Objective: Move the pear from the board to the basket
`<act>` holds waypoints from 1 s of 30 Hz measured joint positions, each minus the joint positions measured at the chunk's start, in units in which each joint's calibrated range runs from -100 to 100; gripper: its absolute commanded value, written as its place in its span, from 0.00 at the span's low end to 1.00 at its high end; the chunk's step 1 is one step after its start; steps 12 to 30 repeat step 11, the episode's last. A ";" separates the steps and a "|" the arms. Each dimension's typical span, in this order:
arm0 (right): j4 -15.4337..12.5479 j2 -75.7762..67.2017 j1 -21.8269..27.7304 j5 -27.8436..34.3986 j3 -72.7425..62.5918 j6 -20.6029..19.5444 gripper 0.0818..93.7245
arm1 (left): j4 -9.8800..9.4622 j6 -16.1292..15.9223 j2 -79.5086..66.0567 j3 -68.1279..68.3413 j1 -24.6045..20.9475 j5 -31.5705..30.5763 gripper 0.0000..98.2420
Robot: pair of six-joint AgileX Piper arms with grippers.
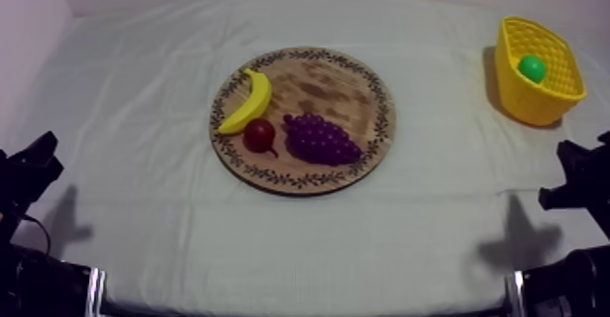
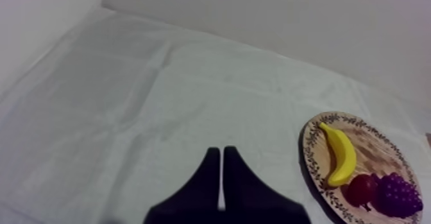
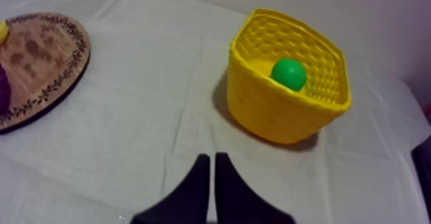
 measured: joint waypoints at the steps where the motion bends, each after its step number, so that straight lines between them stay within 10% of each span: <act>1: 0.00 0.00 0.03 0.00 0.00 0.36 0.00 | 0.00 0.00 0.00 0.00 0.00 0.00 0.00; 30: -0.11 -0.11 0.12 0.00 0.00 0.57 0.00 | 0.00 0.00 0.00 0.00 0.00 0.00 0.00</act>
